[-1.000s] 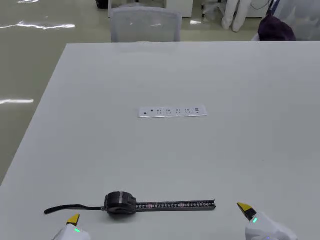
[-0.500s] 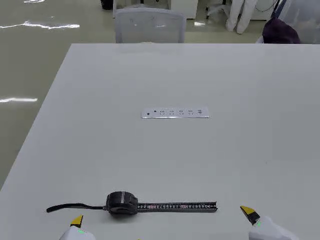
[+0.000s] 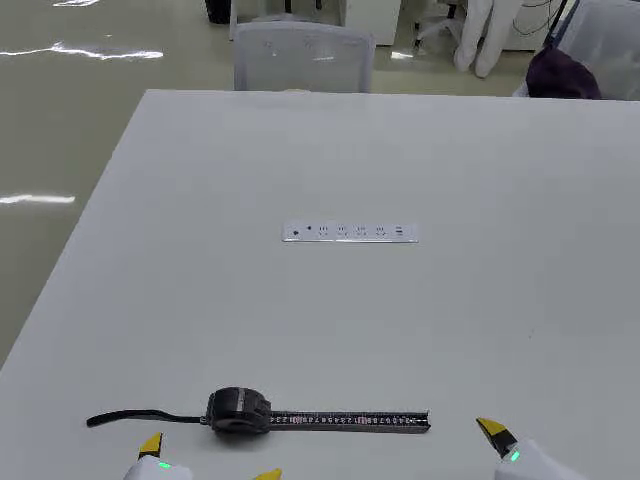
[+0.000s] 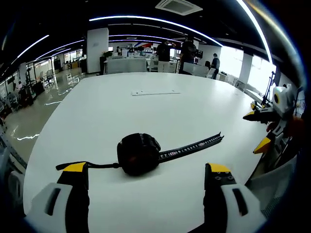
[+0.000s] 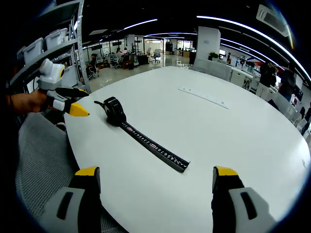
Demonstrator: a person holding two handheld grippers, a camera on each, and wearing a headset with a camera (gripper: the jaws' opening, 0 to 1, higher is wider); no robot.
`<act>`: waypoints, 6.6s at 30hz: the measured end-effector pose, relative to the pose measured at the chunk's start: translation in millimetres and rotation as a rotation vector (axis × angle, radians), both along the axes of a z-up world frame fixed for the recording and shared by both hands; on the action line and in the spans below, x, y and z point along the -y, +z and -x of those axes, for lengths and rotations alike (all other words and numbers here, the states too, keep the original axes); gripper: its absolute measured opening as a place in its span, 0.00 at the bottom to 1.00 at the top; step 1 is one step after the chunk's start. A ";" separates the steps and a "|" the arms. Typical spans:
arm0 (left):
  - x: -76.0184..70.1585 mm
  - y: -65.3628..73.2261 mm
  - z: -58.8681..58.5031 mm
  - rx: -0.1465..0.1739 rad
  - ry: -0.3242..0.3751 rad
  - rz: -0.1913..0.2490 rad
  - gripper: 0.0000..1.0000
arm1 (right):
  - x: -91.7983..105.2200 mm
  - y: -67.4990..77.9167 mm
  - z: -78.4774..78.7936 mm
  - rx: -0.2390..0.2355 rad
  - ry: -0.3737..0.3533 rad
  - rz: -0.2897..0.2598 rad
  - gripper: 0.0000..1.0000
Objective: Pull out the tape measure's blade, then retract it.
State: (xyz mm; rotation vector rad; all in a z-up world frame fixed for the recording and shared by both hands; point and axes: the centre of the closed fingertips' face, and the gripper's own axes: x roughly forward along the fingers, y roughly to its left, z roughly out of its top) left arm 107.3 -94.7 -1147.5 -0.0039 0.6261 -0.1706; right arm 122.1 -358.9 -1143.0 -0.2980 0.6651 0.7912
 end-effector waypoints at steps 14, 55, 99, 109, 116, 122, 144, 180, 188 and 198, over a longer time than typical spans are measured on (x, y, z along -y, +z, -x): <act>13.0 -12.9 -6.7 -0.013 0.016 0.044 0.99 | -4.5 -2.5 -3.8 0.007 0.058 0.022 0.95; 0.6 -53.6 -44.5 -0.021 0.262 0.137 0.98 | 11.2 -24.2 -45.1 0.030 0.330 0.032 0.69; -6.7 -71.3 -69.0 -0.015 0.392 0.137 0.78 | 4.3 -84.5 -75.7 -0.055 0.637 0.079 0.28; -9.3 -71.4 -69.5 -0.015 0.397 0.132 0.76 | 5.2 -96.7 -72.8 -0.078 0.680 0.089 0.22; -10.5 -73.6 -69.2 -0.020 0.395 0.119 0.76 | 7.3 -99.4 -71.5 -0.067 0.699 0.094 0.18; -12.0 -75.3 -68.8 -0.024 0.396 0.113 0.75 | 7.9 -100.9 -70.8 -0.055 0.707 0.089 0.14; -10.1 -81.3 -70.6 -0.045 0.420 0.130 0.72 | 5.2 -98.2 -70.9 -0.041 0.703 0.089 0.13; -9.3 -80.0 -70.0 -0.028 0.487 0.234 0.63 | 7.5 -98.9 -71.2 -0.035 0.694 0.109 0.12; -8.8 -78.5 -69.2 -0.036 0.493 0.250 0.63 | 6.9 -96.5 -72.5 -0.030 0.690 0.114 0.12; -8.8 -79.4 -69.2 -0.046 0.486 0.247 0.62 | 5.8 -94.0 -72.3 -0.029 0.683 0.111 0.12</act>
